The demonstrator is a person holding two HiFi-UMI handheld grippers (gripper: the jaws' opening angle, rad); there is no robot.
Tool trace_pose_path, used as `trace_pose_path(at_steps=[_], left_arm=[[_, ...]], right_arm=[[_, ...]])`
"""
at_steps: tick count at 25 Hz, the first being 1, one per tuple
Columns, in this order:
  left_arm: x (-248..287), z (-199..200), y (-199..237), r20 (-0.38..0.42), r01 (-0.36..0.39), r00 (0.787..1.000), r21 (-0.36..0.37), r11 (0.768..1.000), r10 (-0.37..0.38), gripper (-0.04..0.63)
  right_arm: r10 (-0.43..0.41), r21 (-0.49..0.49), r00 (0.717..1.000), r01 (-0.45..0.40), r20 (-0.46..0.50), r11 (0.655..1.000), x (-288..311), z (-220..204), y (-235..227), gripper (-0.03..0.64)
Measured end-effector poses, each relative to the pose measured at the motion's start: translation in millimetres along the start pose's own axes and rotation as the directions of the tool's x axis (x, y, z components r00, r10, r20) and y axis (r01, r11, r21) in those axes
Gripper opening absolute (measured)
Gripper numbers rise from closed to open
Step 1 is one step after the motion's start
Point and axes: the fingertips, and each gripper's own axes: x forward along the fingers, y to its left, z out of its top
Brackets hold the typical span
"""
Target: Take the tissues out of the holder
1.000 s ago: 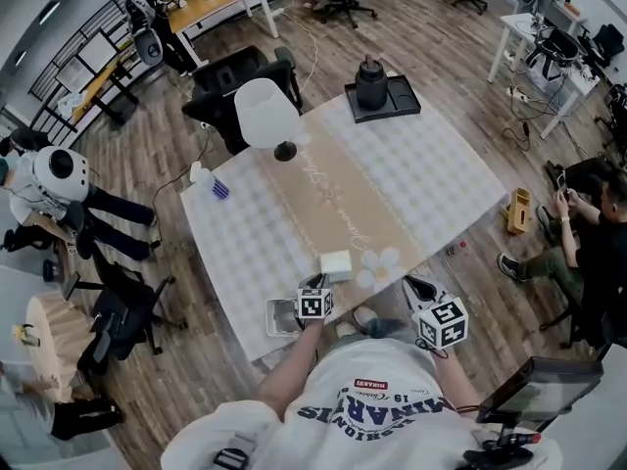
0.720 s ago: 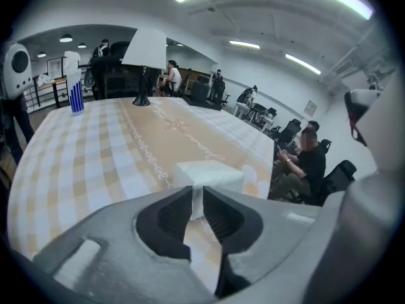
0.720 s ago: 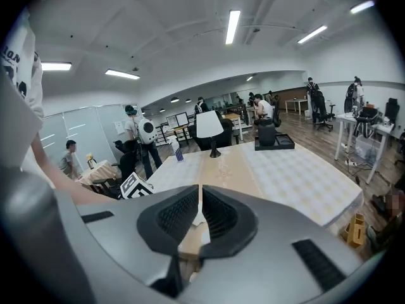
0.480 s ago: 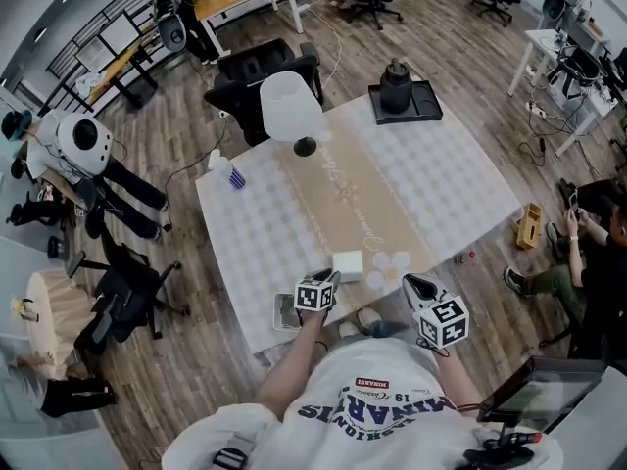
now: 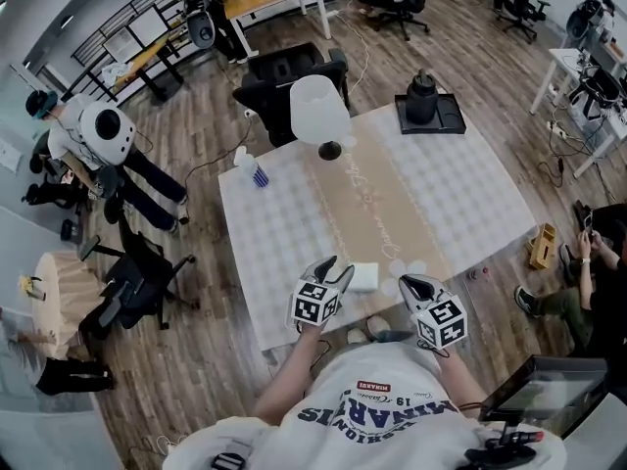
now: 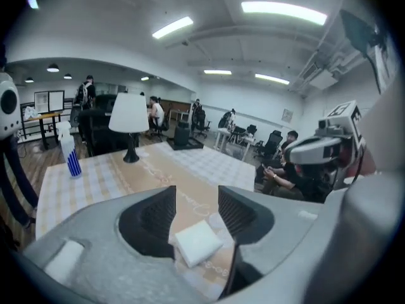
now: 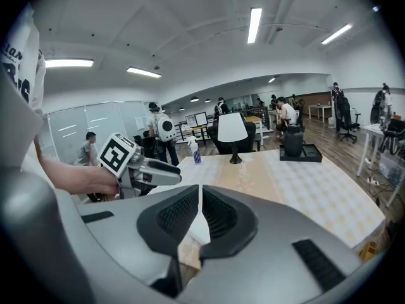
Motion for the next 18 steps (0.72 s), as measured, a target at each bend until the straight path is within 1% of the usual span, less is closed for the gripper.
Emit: trace_pose_path(at_steps=[2, 3, 6, 9, 12, 14, 16, 18], left_arm=[[-27, 30, -4, 0.106, -0.027, 0.994, 0.013, 1.000, 0.025, 0.193], [-42, 44, -5, 0.159, -0.046, 0.986, 0.017, 0.999, 0.043, 0.193], [-85, 79, -3, 0.287, -0.114, 0.952, 0.021, 0.993, 0.104, 0.193], [-125, 103, -6, 0.380, -0.160, 0.915, 0.040, 0.986, 0.133, 0.193], [-161, 115, -11, 0.452, -0.215, 0.877, 0.063, 0.975, 0.164, 0.192], [-180, 117, -11, 0.482, -0.257, 0.854, 0.060, 0.965, 0.197, 0.192], [-194, 115, -9, 0.495, -0.285, 0.839, 0.048, 0.957, 0.226, 0.192], [-205, 111, -9, 0.497, -0.308, 0.832, 0.041, 0.951, 0.248, 0.192]], right_arm=[[0.033, -0.025, 0.999, -0.032, 0.014, 0.999, 5, 14, 11, 0.011], [0.051, -0.039, 0.998, -0.050, 0.024, 0.998, 8, 23, 17, 0.011], [0.120, -0.093, 0.991, -0.114, 0.060, 0.989, 20, 53, 36, 0.011], [0.183, -0.139, 0.979, -0.169, 0.090, 0.976, 28, 78, 58, 0.011], [0.239, -0.175, 0.964, -0.218, 0.112, 0.960, 35, 96, 83, 0.011], [0.281, -0.194, 0.952, -0.255, 0.123, 0.947, 41, 107, 100, 0.011], [0.319, -0.205, 0.939, -0.289, 0.132, 0.935, 49, 116, 114, 0.011], [0.349, -0.214, 0.927, -0.317, 0.135, 0.924, 54, 120, 126, 0.011]])
